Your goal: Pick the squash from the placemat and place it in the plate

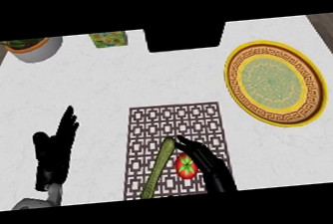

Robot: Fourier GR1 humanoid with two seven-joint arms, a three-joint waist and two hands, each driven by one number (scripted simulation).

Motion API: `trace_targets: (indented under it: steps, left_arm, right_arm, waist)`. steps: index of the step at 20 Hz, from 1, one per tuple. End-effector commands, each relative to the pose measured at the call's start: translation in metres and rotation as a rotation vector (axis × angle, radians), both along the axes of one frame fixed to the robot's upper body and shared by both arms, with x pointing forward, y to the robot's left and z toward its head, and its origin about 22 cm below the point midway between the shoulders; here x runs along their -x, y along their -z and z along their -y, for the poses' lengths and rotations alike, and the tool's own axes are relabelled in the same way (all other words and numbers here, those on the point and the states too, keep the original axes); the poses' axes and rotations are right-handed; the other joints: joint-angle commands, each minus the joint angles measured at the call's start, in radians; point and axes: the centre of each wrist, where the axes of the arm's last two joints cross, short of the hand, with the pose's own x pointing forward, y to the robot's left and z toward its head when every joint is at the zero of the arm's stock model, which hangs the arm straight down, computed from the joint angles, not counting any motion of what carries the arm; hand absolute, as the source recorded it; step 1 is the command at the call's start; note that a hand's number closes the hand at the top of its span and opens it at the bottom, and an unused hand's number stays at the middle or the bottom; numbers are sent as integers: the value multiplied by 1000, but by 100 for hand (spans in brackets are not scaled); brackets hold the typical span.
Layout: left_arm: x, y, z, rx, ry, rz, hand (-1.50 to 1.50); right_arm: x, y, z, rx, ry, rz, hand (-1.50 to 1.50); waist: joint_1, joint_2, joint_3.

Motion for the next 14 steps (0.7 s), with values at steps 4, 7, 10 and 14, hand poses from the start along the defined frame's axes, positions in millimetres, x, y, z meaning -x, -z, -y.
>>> trace_targets:
  steps: [4,7,10,14]
  left_arm:
    - [-3,2,0,-4,5,9,0]
    - [-1,-10,1,8,10,-11,0]
    - [-2,-4,2,-8,5,6,0]
    - [-10,1,-17,-14,16,14,0]
  right_arm:
    - [-13,-16,-10,369,48,-69,-150]
    - [-27,-48,-20,465,35,-143,-150]
    - [-30,-62,-32,559,-40,-279,-150]
    - [-31,-78,-56,613,-99,-395,-150]
  waist:
    - [0,-4,-3]
    - [9,-5,-1]
    - [12,-1,-1]
    - [14,2,0]
